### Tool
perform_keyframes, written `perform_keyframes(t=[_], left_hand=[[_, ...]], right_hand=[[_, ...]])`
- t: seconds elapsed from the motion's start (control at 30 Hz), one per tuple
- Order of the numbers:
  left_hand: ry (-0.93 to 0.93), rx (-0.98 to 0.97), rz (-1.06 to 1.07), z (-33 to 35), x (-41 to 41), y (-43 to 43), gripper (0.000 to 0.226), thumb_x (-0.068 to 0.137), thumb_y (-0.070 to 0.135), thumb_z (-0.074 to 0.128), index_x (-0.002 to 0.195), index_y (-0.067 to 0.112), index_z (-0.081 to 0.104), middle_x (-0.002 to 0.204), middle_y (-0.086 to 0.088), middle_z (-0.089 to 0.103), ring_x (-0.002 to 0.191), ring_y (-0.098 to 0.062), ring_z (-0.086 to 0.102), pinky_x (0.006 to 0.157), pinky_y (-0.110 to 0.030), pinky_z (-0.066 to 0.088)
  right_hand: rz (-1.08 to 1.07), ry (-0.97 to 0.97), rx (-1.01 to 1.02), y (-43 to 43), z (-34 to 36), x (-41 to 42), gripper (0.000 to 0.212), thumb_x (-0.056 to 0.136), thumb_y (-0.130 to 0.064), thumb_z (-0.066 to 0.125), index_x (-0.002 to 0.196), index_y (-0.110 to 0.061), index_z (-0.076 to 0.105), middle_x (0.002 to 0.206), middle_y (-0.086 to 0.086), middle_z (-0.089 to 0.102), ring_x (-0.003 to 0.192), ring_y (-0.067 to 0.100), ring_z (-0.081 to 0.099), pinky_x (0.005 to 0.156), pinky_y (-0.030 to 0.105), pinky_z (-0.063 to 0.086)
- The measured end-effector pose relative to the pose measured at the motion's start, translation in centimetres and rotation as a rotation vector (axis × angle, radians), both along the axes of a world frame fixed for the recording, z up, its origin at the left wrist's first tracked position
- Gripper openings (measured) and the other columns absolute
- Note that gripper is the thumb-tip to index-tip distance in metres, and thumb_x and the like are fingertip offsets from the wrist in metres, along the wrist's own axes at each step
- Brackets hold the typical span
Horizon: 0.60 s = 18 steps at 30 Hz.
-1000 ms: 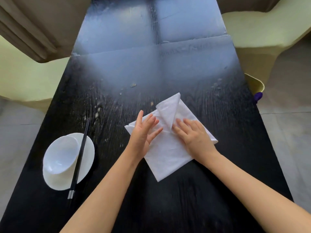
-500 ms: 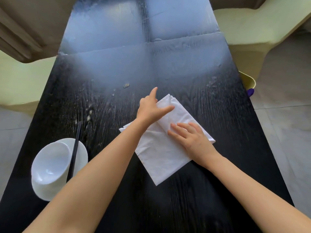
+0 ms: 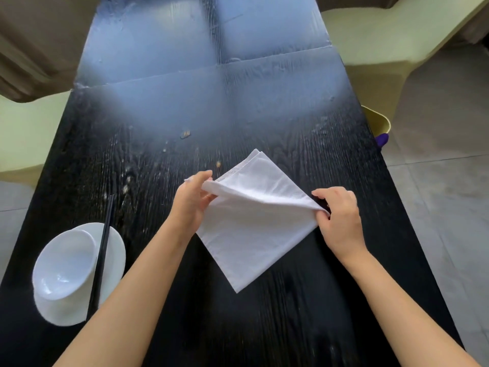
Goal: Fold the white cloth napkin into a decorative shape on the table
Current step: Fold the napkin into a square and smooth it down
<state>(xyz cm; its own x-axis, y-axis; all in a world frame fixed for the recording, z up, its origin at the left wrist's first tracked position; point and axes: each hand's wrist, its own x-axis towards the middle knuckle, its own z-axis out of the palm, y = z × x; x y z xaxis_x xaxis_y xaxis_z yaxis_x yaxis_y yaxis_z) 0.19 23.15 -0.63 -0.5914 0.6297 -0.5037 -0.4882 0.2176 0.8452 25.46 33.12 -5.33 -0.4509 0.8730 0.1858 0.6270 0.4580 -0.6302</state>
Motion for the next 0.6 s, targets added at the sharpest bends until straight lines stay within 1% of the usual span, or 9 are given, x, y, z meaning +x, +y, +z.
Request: perform_keyframes(t=[0.07, 0.13, 0.17, 0.27, 0.33, 0.4, 0.47, 0.53, 0.6], left_hand=[[0.077, -0.101, -0.022, -0.2, -0.3, -0.8, 0.007, 0.084, 0.001, 0.059, 0.085, 0.008, 0.057, 0.079, -0.005, 0.057, 0.063, -0.008, 0.063, 0.061, -0.019, 0.054], [0.141, -0.191, -0.051, -0.3, -1.1, -1.3, 0.024, 0.082, -0.005, 0.059, 0.103, 0.004, 0.056, 0.090, -0.008, 0.059, 0.073, -0.012, 0.063, 0.061, -0.017, 0.056], [0.169, -0.230, -0.066, -0.2, -1.6, -1.4, 0.030, 0.080, -0.008, 0.059, 0.108, 0.003, 0.054, 0.093, -0.008, 0.059, 0.077, -0.013, 0.062, 0.063, -0.017, 0.056], [0.288, -0.308, -0.154, -0.1, -2.8, -1.6, 0.038, 0.077, -0.009, 0.063, 0.110, 0.008, 0.057, 0.100, -0.008, 0.061, 0.081, -0.014, 0.061, 0.069, -0.021, 0.051], [0.439, -0.342, -0.204, -0.4, -3.0, -1.5, 0.035, 0.075, -0.005, 0.067, 0.102, 0.017, 0.061, 0.102, -0.007, 0.063, 0.080, -0.016, 0.060, 0.074, -0.026, 0.051], [0.559, -0.333, -0.203, -0.5, -2.8, -1.5, 0.034, 0.071, 0.004, 0.069, 0.094, 0.028, 0.063, 0.097, -0.002, 0.065, 0.080, -0.018, 0.057, 0.078, -0.034, 0.049], [0.620, -0.313, -0.187, -1.0, -2.4, -1.6, 0.034, 0.070, 0.007, 0.069, 0.097, 0.028, 0.063, 0.092, 0.001, 0.065, 0.080, -0.018, 0.055, 0.079, -0.036, 0.048], [0.666, -0.323, -0.179, -1.5, -1.9, -1.9, 0.034, 0.075, 0.004, 0.067, 0.101, 0.024, 0.063, 0.091, 0.003, 0.065, 0.082, -0.016, 0.056, 0.081, -0.036, 0.048], [0.720, -0.321, -0.191, -1.9, -1.4, -2.1, 0.033, 0.077, 0.003, 0.066, 0.102, 0.025, 0.063, 0.089, 0.005, 0.065, 0.084, -0.014, 0.058, 0.082, -0.032, 0.048]], right_hand=[[0.059, 0.020, -0.101, 0.4, 0.4, 0.3, 0.038, 0.073, 0.007, 0.061, 0.107, -0.010, 0.063, 0.095, 0.000, 0.057, 0.086, 0.015, 0.045, 0.077, 0.029, 0.043], [0.119, 0.025, -0.213, 0.9, 1.0, 0.8, 0.038, 0.076, 0.001, 0.063, 0.110, -0.015, 0.061, 0.095, -0.004, 0.056, 0.083, 0.012, 0.046, 0.074, 0.016, 0.038], [0.144, 0.032, -0.253, 1.1, 1.4, 1.2, 0.036, 0.078, -0.002, 0.064, 0.110, -0.017, 0.060, 0.094, -0.004, 0.057, 0.082, 0.012, 0.047, 0.073, 0.013, 0.038], [0.200, 0.055, -0.328, 1.6, 2.0, 1.9, 0.028, 0.079, -0.006, 0.066, 0.102, -0.022, 0.061, 0.093, -0.007, 0.059, 0.083, 0.010, 0.052, 0.071, 0.008, 0.037], [0.223, 0.067, -0.365, 1.7, 2.3, 2.2, 0.023, 0.079, -0.007, 0.066, 0.093, -0.023, 0.061, 0.091, -0.009, 0.061, 0.081, 0.009, 0.053, 0.070, 0.008, 0.038], [0.228, 0.058, -0.379, 1.7, 2.4, 2.4, 0.019, 0.079, -0.007, 0.067, 0.088, -0.023, 0.061, 0.089, -0.009, 0.061, 0.080, 0.011, 0.054, 0.069, 0.010, 0.038], [0.205, 0.042, -0.372, 1.7, 2.5, 2.5, 0.015, 0.079, -0.008, 0.068, 0.083, -0.021, 0.063, 0.084, -0.009, 0.061, 0.076, 0.011, 0.053, 0.067, 0.010, 0.039], [0.162, 0.023, -0.347, 1.4, 2.6, 2.6, 0.012, 0.078, -0.008, 0.068, 0.078, -0.019, 0.063, 0.077, -0.008, 0.059, 0.070, 0.012, 0.050, 0.064, 0.012, 0.039], [0.098, -0.014, -0.304, 0.9, 2.6, 2.5, 0.010, 0.079, -0.009, 0.067, 0.075, -0.018, 0.063, 0.074, -0.008, 0.058, 0.066, 0.011, 0.050, 0.064, 0.019, 0.042]])
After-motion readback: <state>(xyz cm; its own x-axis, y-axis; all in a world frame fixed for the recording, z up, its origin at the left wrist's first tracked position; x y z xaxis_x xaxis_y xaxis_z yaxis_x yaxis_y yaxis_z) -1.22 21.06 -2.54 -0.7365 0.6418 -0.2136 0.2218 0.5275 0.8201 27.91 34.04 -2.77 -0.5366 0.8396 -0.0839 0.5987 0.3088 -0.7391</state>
